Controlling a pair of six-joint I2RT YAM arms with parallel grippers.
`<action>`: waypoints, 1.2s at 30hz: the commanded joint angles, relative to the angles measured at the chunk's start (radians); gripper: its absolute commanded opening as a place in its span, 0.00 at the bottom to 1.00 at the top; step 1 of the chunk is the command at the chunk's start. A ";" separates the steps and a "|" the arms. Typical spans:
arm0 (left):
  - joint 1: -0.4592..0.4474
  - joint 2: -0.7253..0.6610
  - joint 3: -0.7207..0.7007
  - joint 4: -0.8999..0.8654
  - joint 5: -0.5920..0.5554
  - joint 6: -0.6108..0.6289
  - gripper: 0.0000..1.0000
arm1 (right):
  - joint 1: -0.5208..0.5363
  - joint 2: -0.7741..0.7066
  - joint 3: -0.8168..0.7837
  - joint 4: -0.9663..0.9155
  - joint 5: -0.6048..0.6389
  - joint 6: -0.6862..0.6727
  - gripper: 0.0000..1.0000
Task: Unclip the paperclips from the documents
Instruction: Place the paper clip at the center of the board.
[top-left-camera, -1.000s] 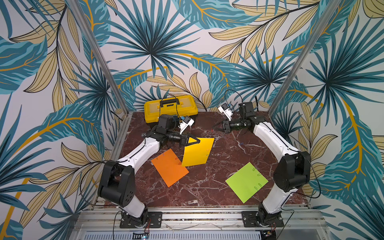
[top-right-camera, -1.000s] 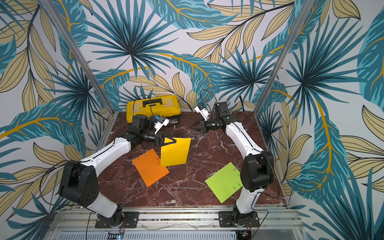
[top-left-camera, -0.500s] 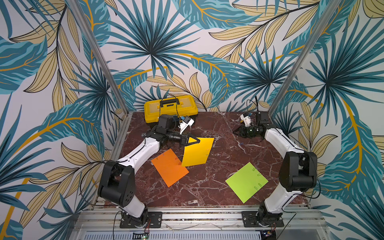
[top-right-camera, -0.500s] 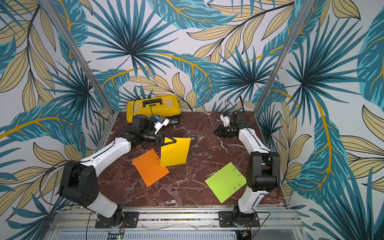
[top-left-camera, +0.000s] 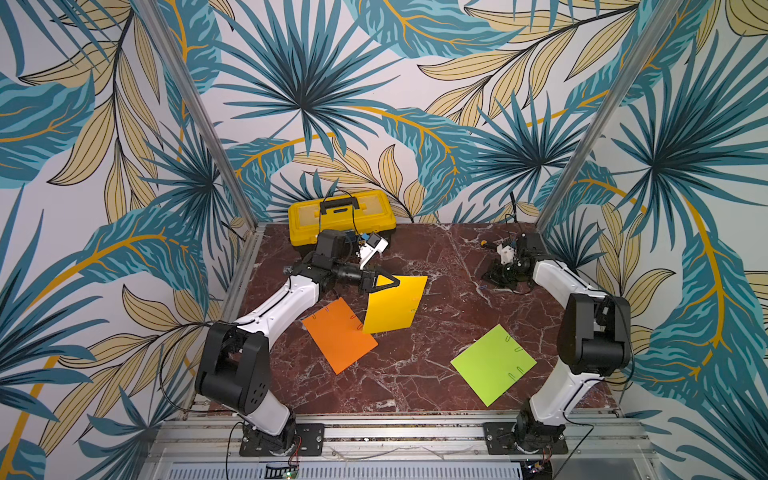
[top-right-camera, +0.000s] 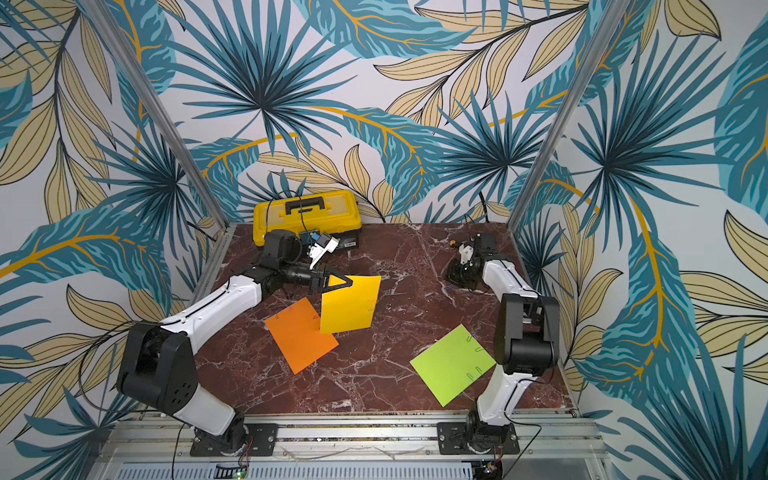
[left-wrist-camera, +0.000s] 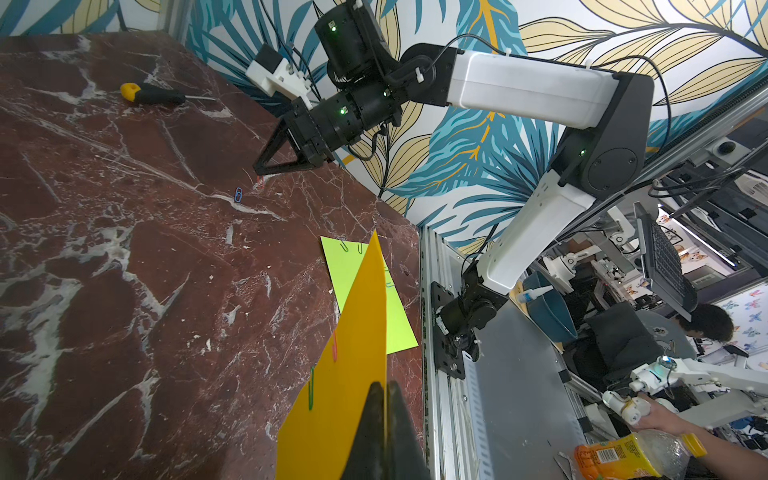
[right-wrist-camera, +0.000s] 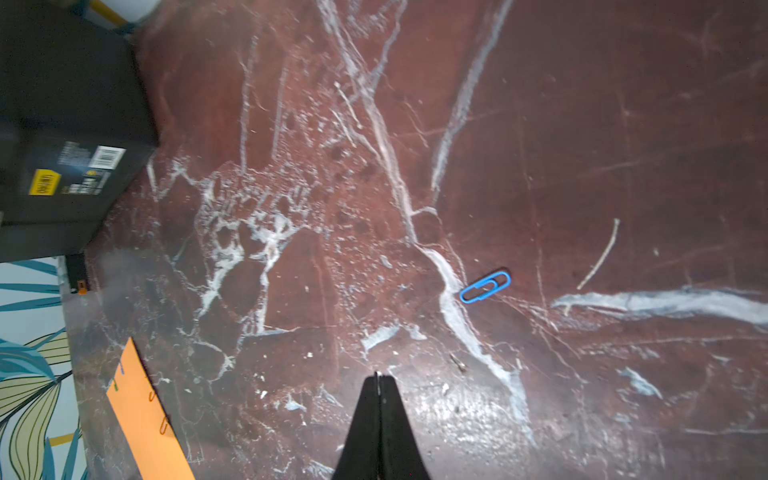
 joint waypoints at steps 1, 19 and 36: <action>0.002 -0.035 -0.012 -0.007 0.000 0.015 0.00 | -0.011 0.034 -0.009 -0.043 0.032 0.014 0.05; 0.005 -0.027 -0.003 -0.007 0.001 0.014 0.00 | -0.027 0.127 0.018 -0.082 0.077 0.029 0.10; 0.005 -0.025 0.000 -0.008 0.003 0.012 0.00 | -0.025 0.068 0.015 -0.102 0.065 -0.016 0.29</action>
